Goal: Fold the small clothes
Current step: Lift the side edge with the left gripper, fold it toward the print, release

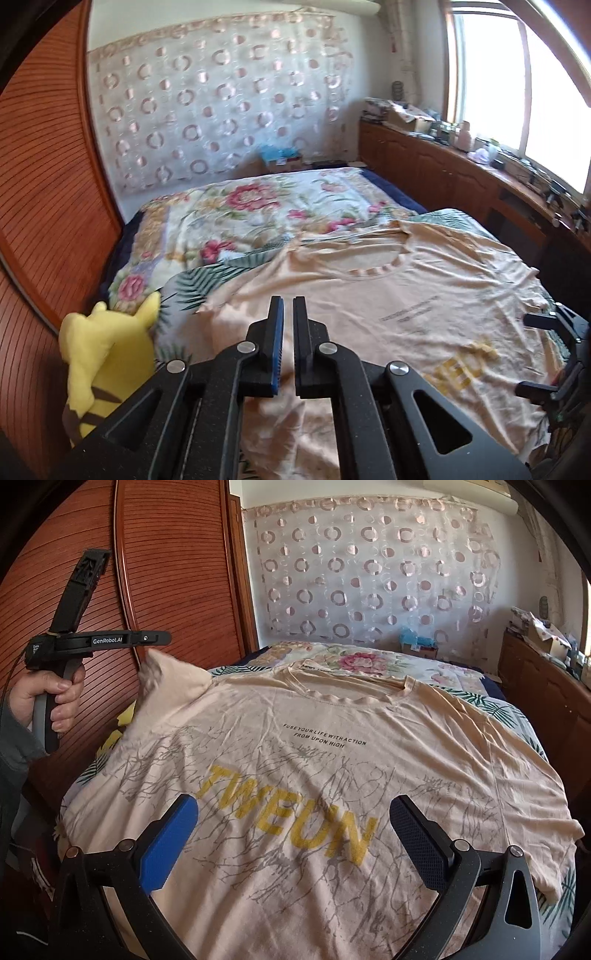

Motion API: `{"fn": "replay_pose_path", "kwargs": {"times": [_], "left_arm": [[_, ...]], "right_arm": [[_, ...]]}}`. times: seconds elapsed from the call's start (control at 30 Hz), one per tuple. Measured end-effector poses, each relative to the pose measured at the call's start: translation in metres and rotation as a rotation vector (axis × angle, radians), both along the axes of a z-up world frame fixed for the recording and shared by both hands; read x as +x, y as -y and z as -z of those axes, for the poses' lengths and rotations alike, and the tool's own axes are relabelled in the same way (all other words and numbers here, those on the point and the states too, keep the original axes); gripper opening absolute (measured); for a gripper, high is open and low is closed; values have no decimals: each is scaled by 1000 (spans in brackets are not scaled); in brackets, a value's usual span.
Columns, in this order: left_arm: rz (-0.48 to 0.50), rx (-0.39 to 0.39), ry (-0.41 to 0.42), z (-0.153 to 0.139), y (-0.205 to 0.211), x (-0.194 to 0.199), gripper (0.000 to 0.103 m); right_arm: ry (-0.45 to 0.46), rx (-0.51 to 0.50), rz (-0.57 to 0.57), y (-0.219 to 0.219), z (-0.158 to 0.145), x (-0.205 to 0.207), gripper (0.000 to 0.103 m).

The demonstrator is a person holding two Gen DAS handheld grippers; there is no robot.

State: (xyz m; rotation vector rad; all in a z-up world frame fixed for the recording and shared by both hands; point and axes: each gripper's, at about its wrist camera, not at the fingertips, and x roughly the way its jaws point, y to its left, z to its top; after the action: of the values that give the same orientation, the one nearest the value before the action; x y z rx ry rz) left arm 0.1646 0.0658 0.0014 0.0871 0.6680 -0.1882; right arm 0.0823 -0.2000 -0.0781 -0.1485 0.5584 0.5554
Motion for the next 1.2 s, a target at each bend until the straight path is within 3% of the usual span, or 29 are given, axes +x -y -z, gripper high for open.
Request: {"fn": "replay_pose_path", "kwargs": {"times": [0.07,0.13,0.23,0.4,0.63,0.7,0.77,1.2], "left_arm": [[22,-1,3,-2,6,-3,35],[27,9,17,-3,8,-10,43],[-5,11,-15,7,-4,-13,46],[-98,-14,-97,44,-28,-17,46],[-86,-74,-179,88,-32,-26,45],[-67,-77,-178,92,-26,-28,38],[-51,-61,-183,94,-20,-28,10],[43,-85,-148,81,15,-74,8]], "right_arm": [[-3,0,6,1,3,0,103],[-5,1,12,2,5,0,103],[-10,8,16,0,4,0,103],[-13,7,12,-7,6,-1,103],[-22,-7,-7,-7,7,5,103],[-21,-12,-9,-9,6,5,103],[-22,-13,-11,-8,4,6,103],[-32,-13,2,-6,6,7,103]]}}
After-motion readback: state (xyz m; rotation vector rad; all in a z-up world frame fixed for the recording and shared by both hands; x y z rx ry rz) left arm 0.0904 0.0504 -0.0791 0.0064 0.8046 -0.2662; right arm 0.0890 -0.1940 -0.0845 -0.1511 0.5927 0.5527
